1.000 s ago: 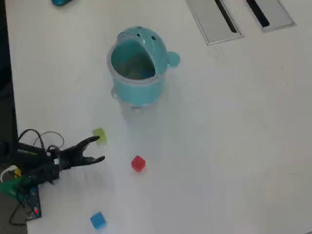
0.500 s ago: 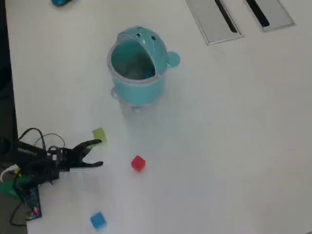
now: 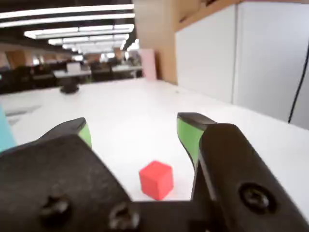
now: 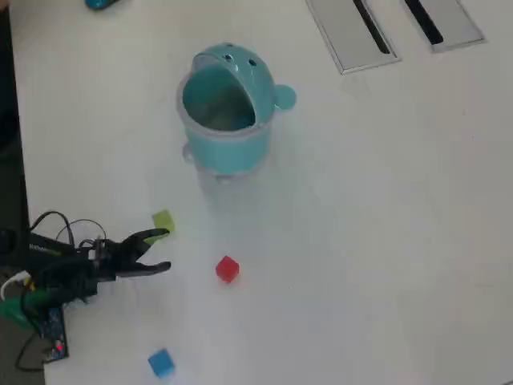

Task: Grasp RGB lego blocks and put them in the bin one by one.

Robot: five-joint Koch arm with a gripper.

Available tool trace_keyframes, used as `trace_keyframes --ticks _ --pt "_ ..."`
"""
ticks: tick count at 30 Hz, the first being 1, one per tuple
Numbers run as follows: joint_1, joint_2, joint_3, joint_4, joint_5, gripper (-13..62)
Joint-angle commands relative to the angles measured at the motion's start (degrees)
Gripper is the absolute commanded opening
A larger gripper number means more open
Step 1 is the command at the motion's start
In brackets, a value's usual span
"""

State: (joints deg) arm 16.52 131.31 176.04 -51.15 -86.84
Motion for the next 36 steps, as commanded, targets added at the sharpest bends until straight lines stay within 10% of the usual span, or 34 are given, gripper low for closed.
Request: trace_keyframes --ticks 1,36 --pt "-0.88 3.6 -3.16 5.45 -6.15 32.4" --pt "-1.49 -41.48 -81.12 90.62 -7.56 31.3"
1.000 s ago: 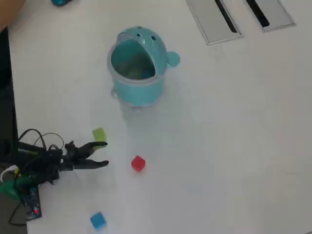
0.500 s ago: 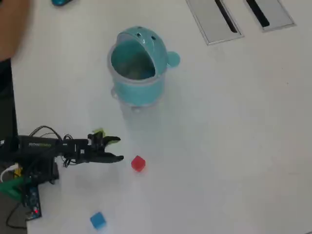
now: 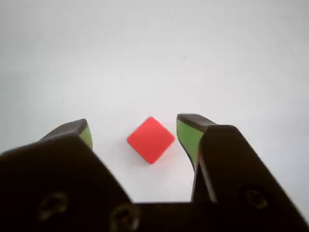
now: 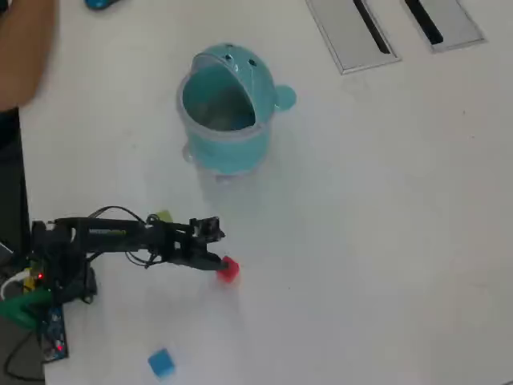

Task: Grasp RGB lego blocks and put them in the bin one by one.

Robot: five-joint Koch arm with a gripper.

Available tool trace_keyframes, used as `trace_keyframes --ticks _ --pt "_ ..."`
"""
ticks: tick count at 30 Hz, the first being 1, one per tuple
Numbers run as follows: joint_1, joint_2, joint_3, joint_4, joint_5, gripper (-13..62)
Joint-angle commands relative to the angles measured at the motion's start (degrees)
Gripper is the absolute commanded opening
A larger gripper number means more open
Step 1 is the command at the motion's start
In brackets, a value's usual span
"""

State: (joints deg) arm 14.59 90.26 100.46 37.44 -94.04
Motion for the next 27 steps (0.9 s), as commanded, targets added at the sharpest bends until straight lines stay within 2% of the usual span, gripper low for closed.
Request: trace_keyframes --ticks 1,8,16,27 --pt "0.79 -1.58 -6.86 2.99 -0.26 31.3" --pt "3.25 -8.17 -18.81 20.83 7.29 30.5" --pt "-2.02 -13.89 -34.1 38.85 23.99 30.6" --pt "-2.2 -21.36 -36.21 41.92 37.09 30.7"
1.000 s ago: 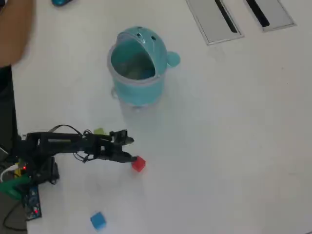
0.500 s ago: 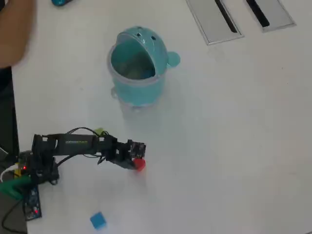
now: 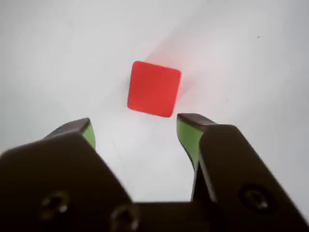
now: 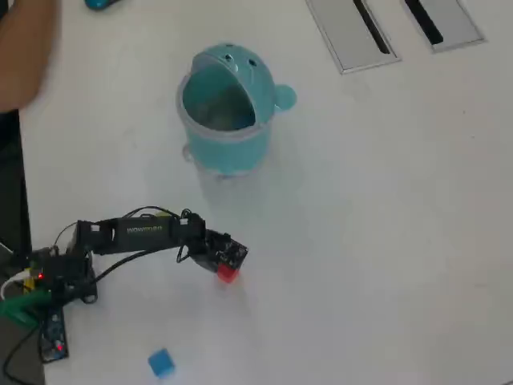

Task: Grasp RGB lego blocks and put them in the bin one by one.

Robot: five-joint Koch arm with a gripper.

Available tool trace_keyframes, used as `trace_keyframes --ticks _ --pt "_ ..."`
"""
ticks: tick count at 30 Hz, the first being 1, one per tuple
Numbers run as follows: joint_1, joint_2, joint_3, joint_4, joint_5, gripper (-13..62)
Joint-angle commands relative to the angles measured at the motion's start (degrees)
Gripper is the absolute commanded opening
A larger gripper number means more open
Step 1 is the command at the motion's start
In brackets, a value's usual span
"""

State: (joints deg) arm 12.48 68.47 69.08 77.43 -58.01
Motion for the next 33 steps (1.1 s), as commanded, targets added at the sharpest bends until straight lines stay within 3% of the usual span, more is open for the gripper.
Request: trace_keyframes --ticks 1,9,33 --pt "-0.18 -1.23 -6.15 2.02 2.72 30.8" --pt "1.14 -9.23 -14.24 2.64 3.52 31.8" --pt "5.19 -10.72 -12.04 6.33 3.16 31.4"
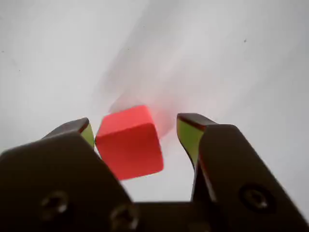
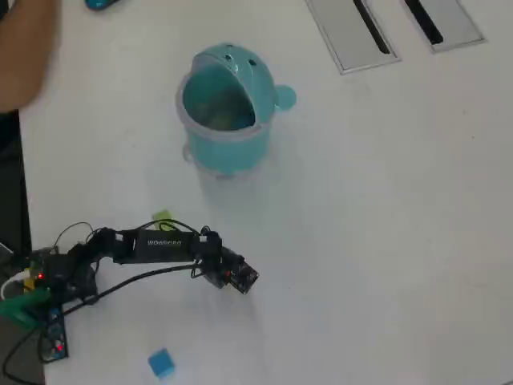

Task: Grasp RGB lego blocks and put them in the bin one by one.

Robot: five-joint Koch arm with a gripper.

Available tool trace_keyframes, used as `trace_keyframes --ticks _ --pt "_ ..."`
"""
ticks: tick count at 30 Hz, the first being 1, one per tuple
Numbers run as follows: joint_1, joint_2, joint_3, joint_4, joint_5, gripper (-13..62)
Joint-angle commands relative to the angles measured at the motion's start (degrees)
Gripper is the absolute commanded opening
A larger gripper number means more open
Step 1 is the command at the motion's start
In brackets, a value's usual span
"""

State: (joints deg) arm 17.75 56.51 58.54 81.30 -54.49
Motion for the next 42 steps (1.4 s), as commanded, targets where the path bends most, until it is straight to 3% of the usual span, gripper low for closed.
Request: trace_keyframes --ticks 1,27,42 --pt "0.0 1.23 -1.32 2.46 -0.44 31.4" --pt "-4.39 7.38 4.48 6.33 -3.96 31.8" --pt "-5.01 4.48 5.89 2.55 -6.68 29.5"
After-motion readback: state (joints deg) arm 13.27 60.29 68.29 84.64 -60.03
